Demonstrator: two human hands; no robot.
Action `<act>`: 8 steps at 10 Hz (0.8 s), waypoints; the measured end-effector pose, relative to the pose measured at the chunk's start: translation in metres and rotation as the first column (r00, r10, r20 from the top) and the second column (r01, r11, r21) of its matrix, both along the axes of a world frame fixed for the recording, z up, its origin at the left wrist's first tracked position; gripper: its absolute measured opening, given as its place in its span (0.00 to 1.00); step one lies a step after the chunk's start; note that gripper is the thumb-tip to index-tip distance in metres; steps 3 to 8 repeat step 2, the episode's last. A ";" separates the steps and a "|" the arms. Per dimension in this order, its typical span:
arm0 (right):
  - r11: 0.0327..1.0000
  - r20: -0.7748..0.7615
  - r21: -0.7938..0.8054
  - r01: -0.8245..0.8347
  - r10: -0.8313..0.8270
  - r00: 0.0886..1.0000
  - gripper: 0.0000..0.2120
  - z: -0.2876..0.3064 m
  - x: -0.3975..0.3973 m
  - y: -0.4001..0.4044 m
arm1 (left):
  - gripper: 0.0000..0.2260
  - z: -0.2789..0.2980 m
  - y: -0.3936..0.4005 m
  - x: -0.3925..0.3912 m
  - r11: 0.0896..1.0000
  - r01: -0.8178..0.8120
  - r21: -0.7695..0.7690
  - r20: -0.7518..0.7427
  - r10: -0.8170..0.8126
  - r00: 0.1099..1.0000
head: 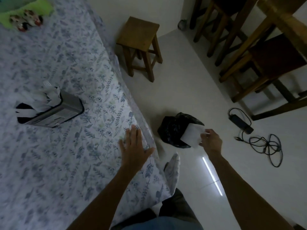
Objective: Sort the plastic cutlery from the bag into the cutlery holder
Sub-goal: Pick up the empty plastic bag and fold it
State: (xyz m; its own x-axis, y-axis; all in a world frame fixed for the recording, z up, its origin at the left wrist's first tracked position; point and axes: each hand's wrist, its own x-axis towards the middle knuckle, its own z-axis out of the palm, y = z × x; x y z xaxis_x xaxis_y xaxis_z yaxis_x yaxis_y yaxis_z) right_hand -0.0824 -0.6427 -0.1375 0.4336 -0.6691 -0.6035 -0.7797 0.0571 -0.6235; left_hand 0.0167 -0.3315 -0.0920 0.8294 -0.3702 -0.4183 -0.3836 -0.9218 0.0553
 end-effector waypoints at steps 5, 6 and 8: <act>0.989 -0.121 -0.052 -0.139 0.132 0.984 0.29 -0.002 0.025 -0.004 | 0.48 0.008 -0.006 -0.002 1.000 -0.022 0.010 -0.022 0.022 1.000; 0.989 -0.121 -0.052 -0.139 0.132 0.984 0.29 -0.002 0.025 -0.004 | 0.48 0.008 -0.006 -0.002 1.000 -0.022 0.010 -0.022 0.022 1.000; 0.989 -0.121 -0.052 -0.139 0.132 0.984 0.29 -0.002 0.025 -0.004 | 0.48 0.008 -0.006 -0.002 1.000 -0.022 0.010 -0.022 0.022 1.000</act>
